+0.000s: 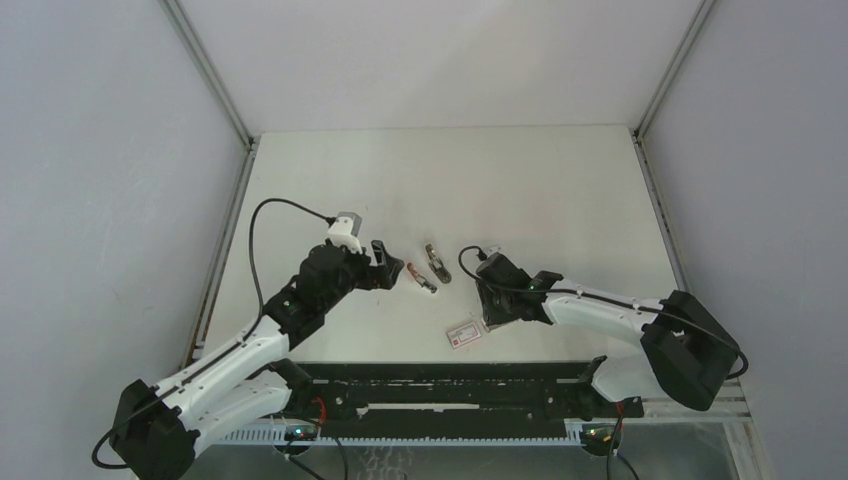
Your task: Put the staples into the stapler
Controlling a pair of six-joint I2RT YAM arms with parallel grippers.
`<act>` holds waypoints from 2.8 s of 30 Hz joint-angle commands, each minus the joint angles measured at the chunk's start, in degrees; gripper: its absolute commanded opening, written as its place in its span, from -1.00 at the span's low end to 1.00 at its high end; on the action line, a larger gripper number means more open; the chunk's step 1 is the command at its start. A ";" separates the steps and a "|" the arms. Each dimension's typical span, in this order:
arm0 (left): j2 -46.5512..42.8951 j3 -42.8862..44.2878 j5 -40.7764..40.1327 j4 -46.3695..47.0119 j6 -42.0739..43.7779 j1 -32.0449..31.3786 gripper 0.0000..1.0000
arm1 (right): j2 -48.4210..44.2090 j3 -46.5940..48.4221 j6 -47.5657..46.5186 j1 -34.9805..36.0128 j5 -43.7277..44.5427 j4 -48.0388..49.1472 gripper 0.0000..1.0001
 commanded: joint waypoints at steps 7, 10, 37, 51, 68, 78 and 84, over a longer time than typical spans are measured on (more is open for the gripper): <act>-1.97 -2.09 0.61 1.30 -0.91 1.61 0.77 | 3.46 2.83 1.97 2.55 3.68 -0.83 -0.37; -2.26 -2.16 0.60 1.30 -1.00 1.93 0.77 | 4.53 3.40 2.12 3.07 4.53 -1.02 -0.39; -3.12 -2.64 1.08 1.13 -0.52 4.32 0.77 | -2.84 1.78 0.99 -2.83 2.45 -4.75 -0.78; -3.33 -3.26 1.44 1.26 -0.63 4.74 0.77 | -6.91 -2.36 -0.71 -11.97 -6.86 -2.42 -0.43; -5.11 -4.45 1.29 1.04 -1.14 4.88 0.77 | -6.34 -3.59 1.33 -10.62 -0.67 -1.38 -0.47; -5.35 -4.69 1.35 1.04 -1.19 5.01 0.77 | -4.04 -2.78 3.30 -9.18 1.80 -0.83 -0.47; -5.70 -5.10 1.30 1.04 -1.08 5.13 0.77 | -2.48 -2.13 3.70 -8.66 2.29 -0.68 -0.48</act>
